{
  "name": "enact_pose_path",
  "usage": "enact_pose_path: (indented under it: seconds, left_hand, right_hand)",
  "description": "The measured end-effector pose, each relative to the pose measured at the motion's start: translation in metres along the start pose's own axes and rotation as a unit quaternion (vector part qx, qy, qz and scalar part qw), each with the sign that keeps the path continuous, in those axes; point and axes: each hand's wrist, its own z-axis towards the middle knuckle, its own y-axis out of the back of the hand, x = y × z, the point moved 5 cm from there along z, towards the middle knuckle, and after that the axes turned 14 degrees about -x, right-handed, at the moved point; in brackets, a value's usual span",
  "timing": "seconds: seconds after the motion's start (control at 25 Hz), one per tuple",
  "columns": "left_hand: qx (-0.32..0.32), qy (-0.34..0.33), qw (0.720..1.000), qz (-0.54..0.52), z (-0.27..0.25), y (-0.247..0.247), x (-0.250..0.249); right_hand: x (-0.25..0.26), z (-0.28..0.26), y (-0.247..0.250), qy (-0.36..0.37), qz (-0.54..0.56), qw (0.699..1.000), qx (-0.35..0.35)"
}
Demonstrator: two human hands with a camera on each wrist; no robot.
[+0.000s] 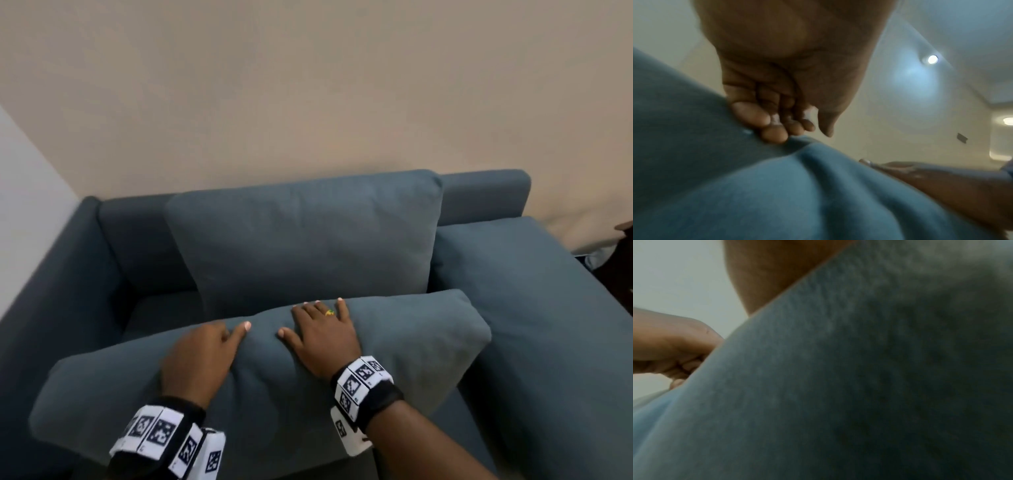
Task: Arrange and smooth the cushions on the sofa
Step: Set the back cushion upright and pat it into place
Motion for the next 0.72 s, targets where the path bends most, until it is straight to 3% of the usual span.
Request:
enact_pose_path:
  seconds: [0.08,0.12,0.16,0.24,0.36,0.44,0.52,0.6,0.64,0.72]
  left_hand:
    - [-0.089,-0.136,0.985,0.061,0.009,0.009,0.008]
    - [-0.079,-0.160,0.978,0.108,0.012,0.007,0.020]
    - [-0.035,-0.151,0.976,0.151,0.015,0.004,0.039]
    - [-0.007,-0.127,0.973,0.193,0.020,0.006,0.081]
    - [-0.032,-0.080,0.981,0.174,0.022,0.035,0.145]
    - [-0.048,-0.008,0.989,0.138,0.020,0.052,0.188]
    - [-0.054,0.078,0.994,0.060,0.017,0.059,0.226]
    - [-0.044,0.152,0.982,-0.103,0.016,0.061,0.242]
    - [-0.038,0.166,0.970,-0.175,0.016,0.060,0.248]
    - [-0.021,0.141,0.965,-0.221,0.019,0.059,0.252]
  right_hand:
    - [-0.003,0.003,0.003,-0.006,-0.014,1.000,-0.003]
    - [-0.004,0.005,0.003,-0.009,-0.023,1.000,-0.006]
    - [-0.003,0.009,0.004,-0.014,-0.029,0.999,-0.013]
    - [-0.006,0.015,0.004,-0.019,-0.054,0.998,-0.036]
    - [0.008,0.023,0.001,-0.049,-0.087,0.994,-0.036]
    - [0.034,0.028,-0.004,-0.060,-0.082,0.994,-0.029]
    - [0.080,0.028,-0.014,-0.036,-0.069,0.997,-0.017]
    - [0.135,0.024,-0.031,0.014,-0.074,0.997,0.002]
    - [0.164,0.022,-0.042,0.041,-0.075,0.996,0.013]
    - [0.223,0.026,-0.049,0.098,-0.054,0.994,0.014]
